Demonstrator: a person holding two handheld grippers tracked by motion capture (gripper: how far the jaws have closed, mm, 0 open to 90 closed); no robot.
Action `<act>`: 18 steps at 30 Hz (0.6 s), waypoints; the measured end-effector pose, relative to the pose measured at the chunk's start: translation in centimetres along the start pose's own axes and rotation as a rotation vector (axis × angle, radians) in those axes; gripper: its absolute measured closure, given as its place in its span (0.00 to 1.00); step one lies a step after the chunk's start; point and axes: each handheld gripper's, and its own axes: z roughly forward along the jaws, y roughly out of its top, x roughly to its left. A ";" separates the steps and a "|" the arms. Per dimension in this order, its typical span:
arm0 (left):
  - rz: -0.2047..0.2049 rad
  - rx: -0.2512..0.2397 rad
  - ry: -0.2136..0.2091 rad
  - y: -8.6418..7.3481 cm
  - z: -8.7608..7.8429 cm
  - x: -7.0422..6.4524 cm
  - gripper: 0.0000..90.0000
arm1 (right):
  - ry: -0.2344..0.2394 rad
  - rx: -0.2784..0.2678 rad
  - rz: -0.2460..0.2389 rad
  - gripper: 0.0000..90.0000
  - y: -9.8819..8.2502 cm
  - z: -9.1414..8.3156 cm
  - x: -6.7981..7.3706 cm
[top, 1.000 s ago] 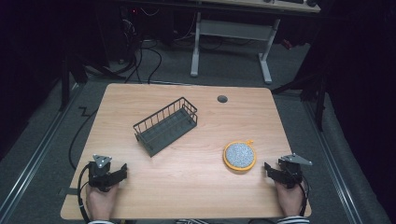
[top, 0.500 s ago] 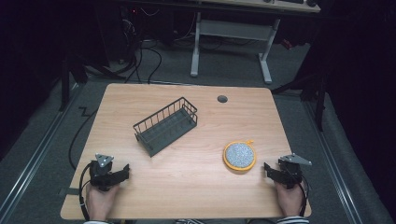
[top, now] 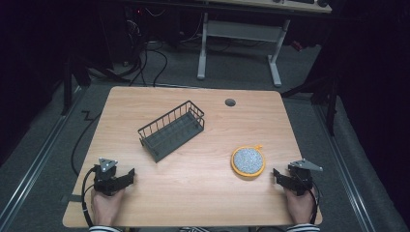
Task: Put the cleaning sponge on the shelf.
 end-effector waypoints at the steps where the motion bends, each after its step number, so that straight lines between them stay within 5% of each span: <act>1: -0.010 -0.008 -0.006 0.0 0.0 0.0 0.28 | 0.000 0.000 0.000 0.37 0.0 0.0 0.0; 8: -0.013 -0.017 -0.011 -0.2 -0.1 0.0 0.34 | 0.001 0.000 0.000 0.37 0.0 0.0 0.0; 18: -0.012 -0.027 -0.068 1.7 -1.2 -0.3 0.41 | 0.002 0.000 -0.001 0.37 0.0 0.0 0.0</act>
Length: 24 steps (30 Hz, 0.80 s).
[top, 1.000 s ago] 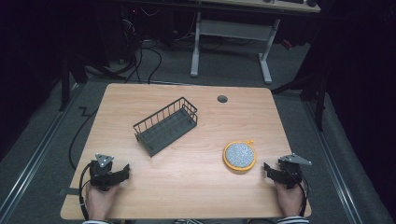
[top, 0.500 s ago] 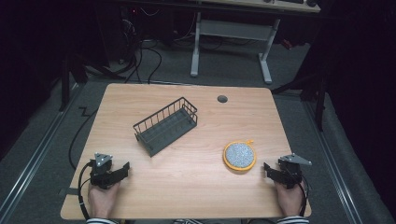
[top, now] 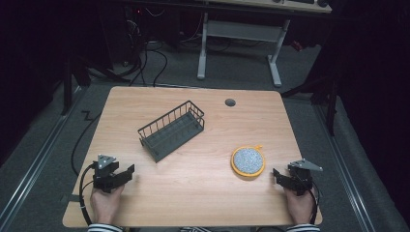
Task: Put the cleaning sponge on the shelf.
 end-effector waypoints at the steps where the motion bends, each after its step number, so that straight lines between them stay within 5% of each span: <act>1: 0.001 -0.002 -0.002 0.2 -0.1 0.0 0.41 | 0.001 0.000 0.000 0.37 0.0 0.0 0.0; 12: 0.007 -0.015 -0.035 2.7 -0.9 -0.6 0.41 | 0.003 0.000 0.001 0.37 0.0 0.0 0.0; 19: -0.019 -0.040 -0.105 5.5 -1.4 -0.9 0.42 | 0.005 -0.001 0.000 0.37 0.0 0.0 0.0; 24: -0.014 -0.047 -0.110 7.1 -1.8 -1.0 0.42 | 0.007 0.001 -0.002 0.37 0.0 0.0 0.0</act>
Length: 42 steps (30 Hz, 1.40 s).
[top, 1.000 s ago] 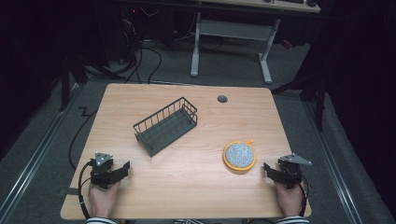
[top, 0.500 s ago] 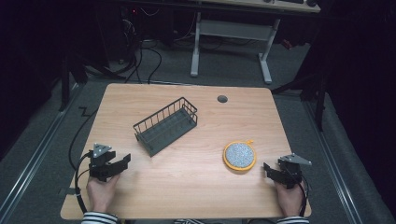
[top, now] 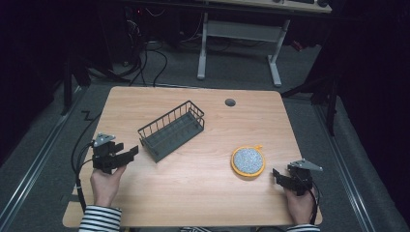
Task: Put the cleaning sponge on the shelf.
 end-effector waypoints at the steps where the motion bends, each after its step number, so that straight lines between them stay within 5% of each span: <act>1: 0.002 0.001 0.001 0.1 0.0 0.0 0.42 | 0.001 -0.001 0.001 0.37 0.0 0.0 0.0; 21: 0.061 0.062 0.053 5.2 2.5 -0.6 0.40 | 0.002 -0.001 0.001 0.37 0.0 0.0 0.0; 23: 0.063 0.072 0.057 5.5 2.8 -0.6 0.41 | 0.002 -0.002 0.001 0.37 0.0 0.0 0.0; 25: 0.101 0.092 0.109 5.8 3.5 -0.9 0.43 | 0.003 -0.001 0.002 0.37 0.0 0.0 0.0; 42: 0.115 0.175 0.129 6.8 6.7 -0.9 0.51 | -0.001 0.000 -0.001 0.37 0.0 0.0 0.1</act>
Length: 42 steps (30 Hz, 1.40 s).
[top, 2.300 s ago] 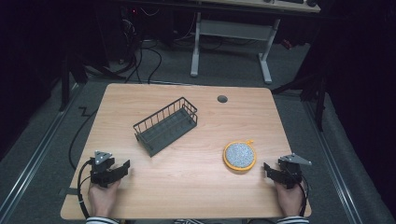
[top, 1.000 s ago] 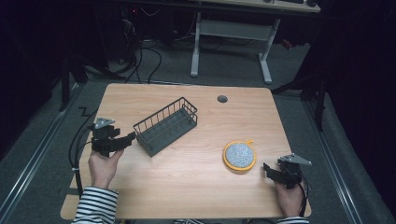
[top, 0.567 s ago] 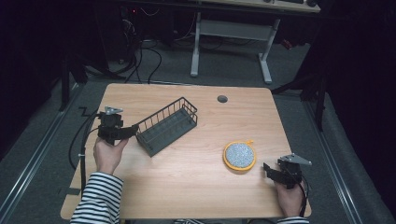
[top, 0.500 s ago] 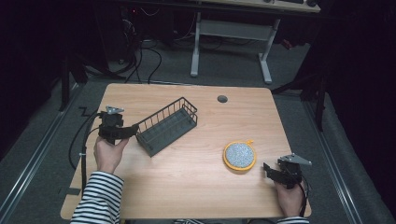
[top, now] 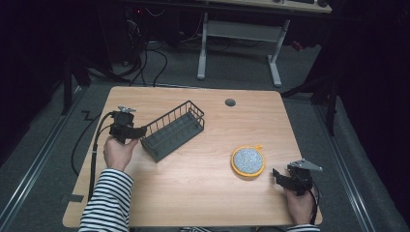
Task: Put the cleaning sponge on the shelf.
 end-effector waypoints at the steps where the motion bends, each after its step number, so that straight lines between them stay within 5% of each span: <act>1: 0.002 0.003 0.000 0.0 0.1 0.0 0.52 | 0.000 0.000 0.000 0.37 0.0 0.0 0.0; 18: 0.057 0.053 -0.033 -0.3 1.4 -0.6 0.76 | 0.003 -0.001 -0.002 0.37 0.0 0.0 0.0; 28: 0.035 0.035 -0.064 -0.7 1.2 -0.7 0.77 | 0.004 0.000 -0.003 0.37 0.0 0.0 0.0; 42: 0.058 0.024 -0.116 -0.7 1.3 -3.1 0.77 | 0.006 -0.001 -0.003 0.37 0.0 0.0 0.0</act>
